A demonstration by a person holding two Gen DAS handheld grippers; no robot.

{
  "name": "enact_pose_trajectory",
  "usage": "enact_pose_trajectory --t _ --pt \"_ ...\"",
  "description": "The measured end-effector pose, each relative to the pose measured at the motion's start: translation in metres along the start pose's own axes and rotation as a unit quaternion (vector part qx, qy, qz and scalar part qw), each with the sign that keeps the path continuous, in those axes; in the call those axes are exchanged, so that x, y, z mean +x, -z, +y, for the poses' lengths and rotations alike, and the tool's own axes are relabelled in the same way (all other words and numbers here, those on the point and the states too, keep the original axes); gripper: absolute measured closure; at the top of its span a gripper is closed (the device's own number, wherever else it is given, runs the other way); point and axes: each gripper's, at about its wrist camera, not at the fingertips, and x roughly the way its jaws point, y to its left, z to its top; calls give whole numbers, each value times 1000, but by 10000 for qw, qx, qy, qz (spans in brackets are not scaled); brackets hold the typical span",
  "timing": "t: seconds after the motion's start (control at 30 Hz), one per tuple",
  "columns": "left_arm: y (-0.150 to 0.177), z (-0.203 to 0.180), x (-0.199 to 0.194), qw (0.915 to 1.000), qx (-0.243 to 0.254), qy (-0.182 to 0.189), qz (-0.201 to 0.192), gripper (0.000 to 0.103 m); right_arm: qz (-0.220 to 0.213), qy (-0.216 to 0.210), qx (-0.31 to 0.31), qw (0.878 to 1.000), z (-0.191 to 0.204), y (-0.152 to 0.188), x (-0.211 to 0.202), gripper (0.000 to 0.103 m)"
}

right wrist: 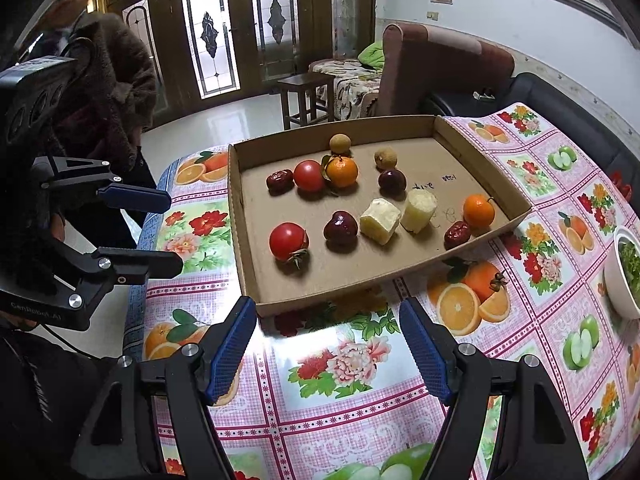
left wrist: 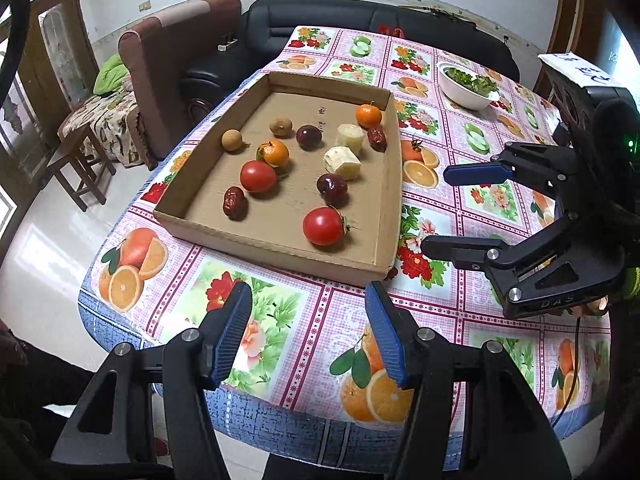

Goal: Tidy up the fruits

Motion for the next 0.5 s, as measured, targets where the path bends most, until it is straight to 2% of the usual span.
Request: enact_pose_trajectory --t 0.5 --pt "-3 11 -8 9992 -118 -210 -319 45 40 -107 -70 9999 7 -7 8 28"
